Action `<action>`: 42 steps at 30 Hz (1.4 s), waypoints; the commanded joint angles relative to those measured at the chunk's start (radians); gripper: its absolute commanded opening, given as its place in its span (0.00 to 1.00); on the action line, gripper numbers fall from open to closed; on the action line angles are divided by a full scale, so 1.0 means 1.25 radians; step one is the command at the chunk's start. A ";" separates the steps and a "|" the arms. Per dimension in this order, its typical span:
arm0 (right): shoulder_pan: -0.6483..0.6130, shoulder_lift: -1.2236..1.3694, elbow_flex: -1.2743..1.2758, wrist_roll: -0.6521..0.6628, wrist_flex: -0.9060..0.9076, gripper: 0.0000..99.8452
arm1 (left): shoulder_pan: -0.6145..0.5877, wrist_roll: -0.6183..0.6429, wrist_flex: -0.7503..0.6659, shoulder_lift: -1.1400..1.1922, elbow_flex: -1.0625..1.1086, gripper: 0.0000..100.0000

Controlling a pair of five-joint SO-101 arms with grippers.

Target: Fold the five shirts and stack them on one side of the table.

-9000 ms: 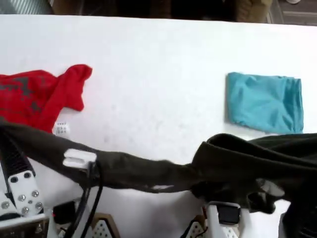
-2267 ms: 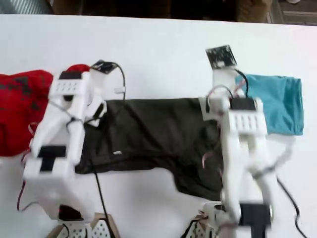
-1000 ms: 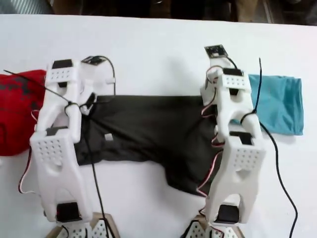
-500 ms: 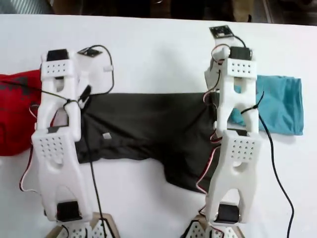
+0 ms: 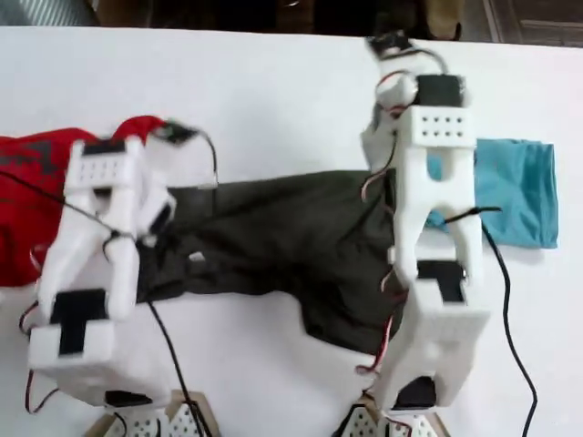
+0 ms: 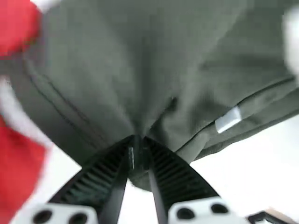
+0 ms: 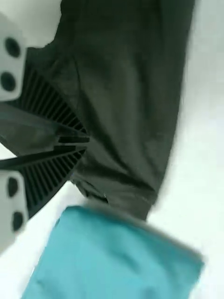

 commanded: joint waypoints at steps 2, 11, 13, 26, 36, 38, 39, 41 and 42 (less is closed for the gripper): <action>-0.058 -0.246 0.394 0.009 -0.206 0.02 | 0.006 0.001 -0.098 -0.058 0.116 0.04; -0.111 -0.539 1.026 0.011 -0.578 0.02 | -0.037 -0.005 0.025 -0.101 -0.057 0.04; -0.106 -0.557 1.079 0.011 -0.617 0.02 | -0.025 -0.004 0.049 -0.101 -0.064 0.04; -0.188 -0.574 1.209 0.118 -0.528 0.02 | 0.054 -0.005 -0.215 -0.101 0.262 0.04; -0.117 -0.807 1.242 0.163 -0.522 0.02 | 0.048 -0.026 -0.195 -0.106 0.226 0.04; -0.118 -0.845 1.243 0.160 -0.504 0.02 | 0.033 -0.026 -0.150 -0.106 0.154 0.04; -0.123 -0.862 1.243 0.158 -0.494 0.02 | 0.023 -0.026 -0.120 -0.106 0.110 0.04; -0.125 -0.884 1.242 0.157 -0.492 0.03 | 0.000 -0.026 -0.048 -0.106 0.012 0.04; -0.125 -0.892 1.242 0.157 -0.499 0.03 | -0.007 -0.026 -0.014 -0.104 -0.036 0.04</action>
